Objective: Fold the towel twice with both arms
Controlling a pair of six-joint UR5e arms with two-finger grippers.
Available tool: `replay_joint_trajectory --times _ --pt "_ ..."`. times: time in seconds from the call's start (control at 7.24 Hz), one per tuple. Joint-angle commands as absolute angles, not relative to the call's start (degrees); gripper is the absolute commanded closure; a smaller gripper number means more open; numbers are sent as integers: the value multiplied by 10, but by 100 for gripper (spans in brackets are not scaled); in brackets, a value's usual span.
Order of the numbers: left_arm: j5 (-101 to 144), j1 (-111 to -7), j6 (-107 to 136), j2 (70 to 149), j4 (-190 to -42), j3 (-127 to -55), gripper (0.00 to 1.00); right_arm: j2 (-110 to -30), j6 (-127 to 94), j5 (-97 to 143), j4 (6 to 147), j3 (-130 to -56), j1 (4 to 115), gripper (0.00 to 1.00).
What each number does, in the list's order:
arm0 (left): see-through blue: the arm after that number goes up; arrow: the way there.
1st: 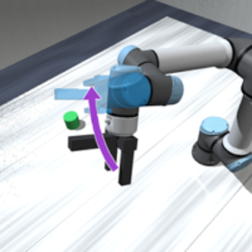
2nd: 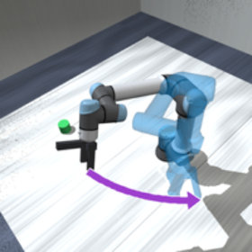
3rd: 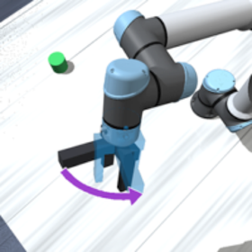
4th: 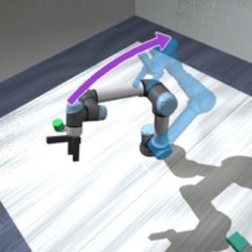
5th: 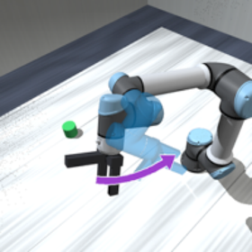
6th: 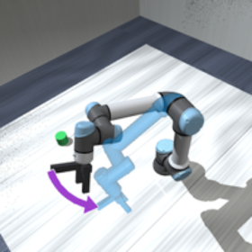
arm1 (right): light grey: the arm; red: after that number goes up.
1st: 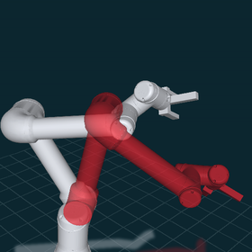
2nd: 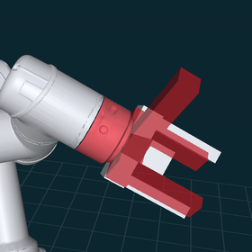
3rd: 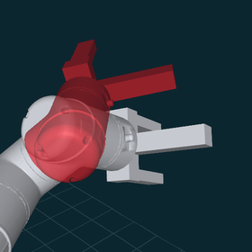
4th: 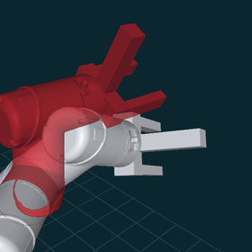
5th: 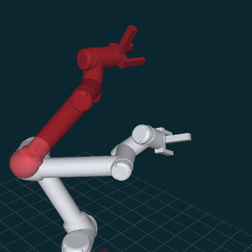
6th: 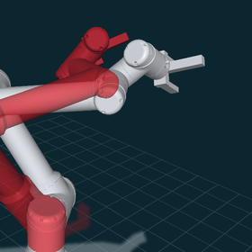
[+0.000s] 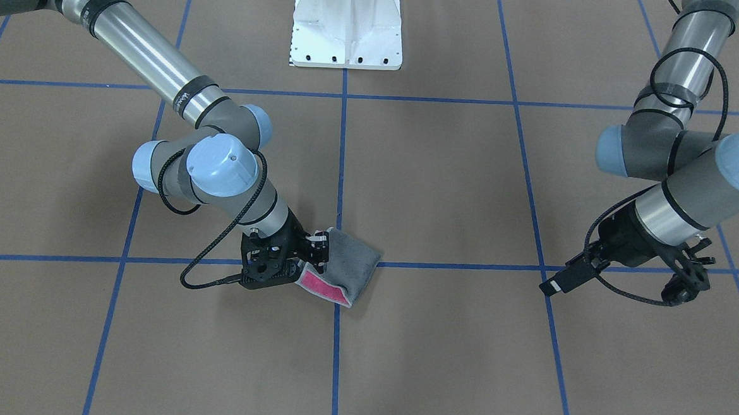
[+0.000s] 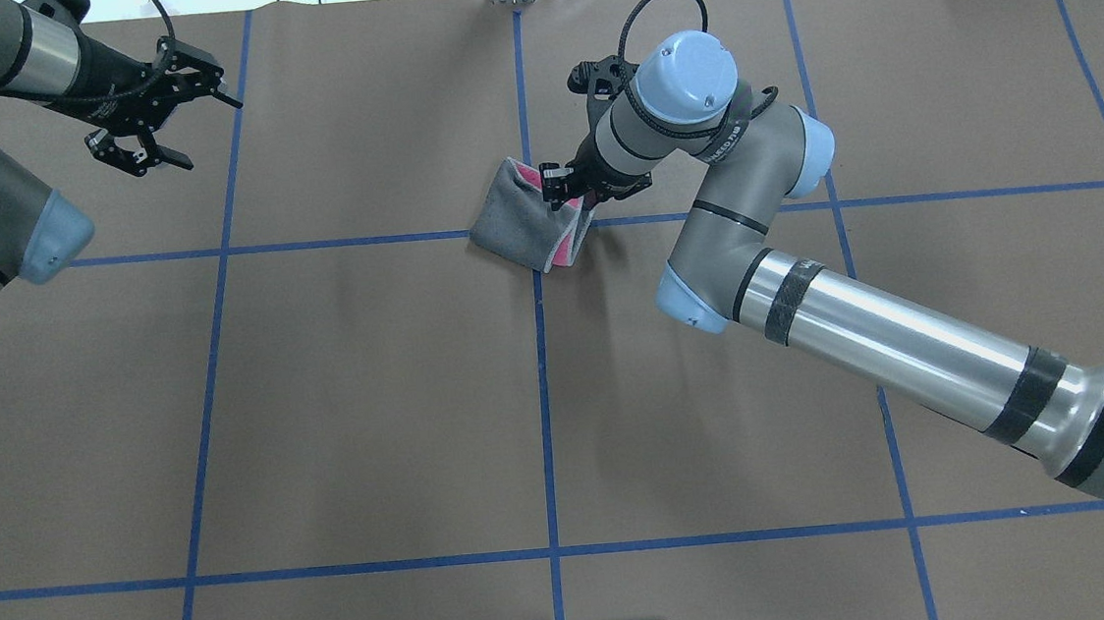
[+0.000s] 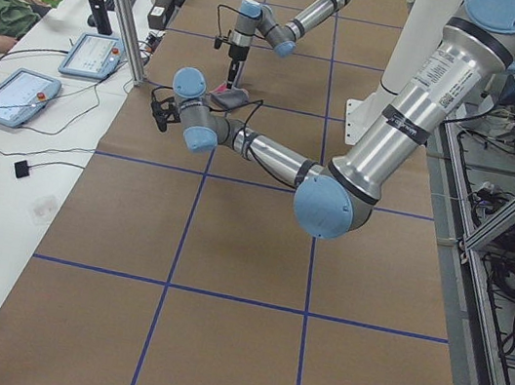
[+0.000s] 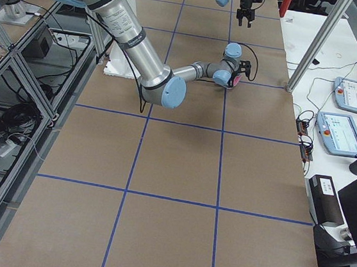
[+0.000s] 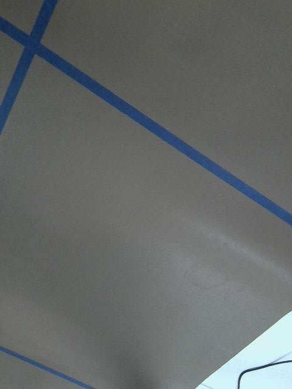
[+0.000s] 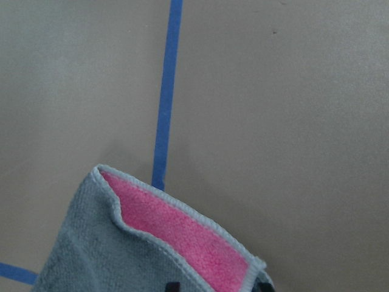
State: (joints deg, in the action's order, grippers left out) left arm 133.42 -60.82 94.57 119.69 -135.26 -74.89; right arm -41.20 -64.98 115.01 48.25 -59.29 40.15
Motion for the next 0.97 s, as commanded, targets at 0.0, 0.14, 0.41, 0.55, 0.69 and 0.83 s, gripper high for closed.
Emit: replay_joint_trajectory --times 0.0,0.14,0.41,0.55,0.69,0.83 --pt "1334 -608 946 1196 -1353 -749 0 -410 -649 1148 483 -592 400 70" --pt "1334 -608 946 1196 -1353 -748 0 -410 -649 1148 483 -592 400 79" --pt "1334 -608 946 1196 -1353 -745 0 -410 -649 1142 483 -592 400 81" --pt "1334 -608 946 1196 -1353 -745 0 -410 -649 1142 483 -592 400 81" --pt "1334 -608 946 1197 -1353 -745 0 -410 -649 1142 483 -592 400 94" --pt "1334 -608 946 1197 -1353 -745 0 -410 -648 1143 481 -595 405 100"
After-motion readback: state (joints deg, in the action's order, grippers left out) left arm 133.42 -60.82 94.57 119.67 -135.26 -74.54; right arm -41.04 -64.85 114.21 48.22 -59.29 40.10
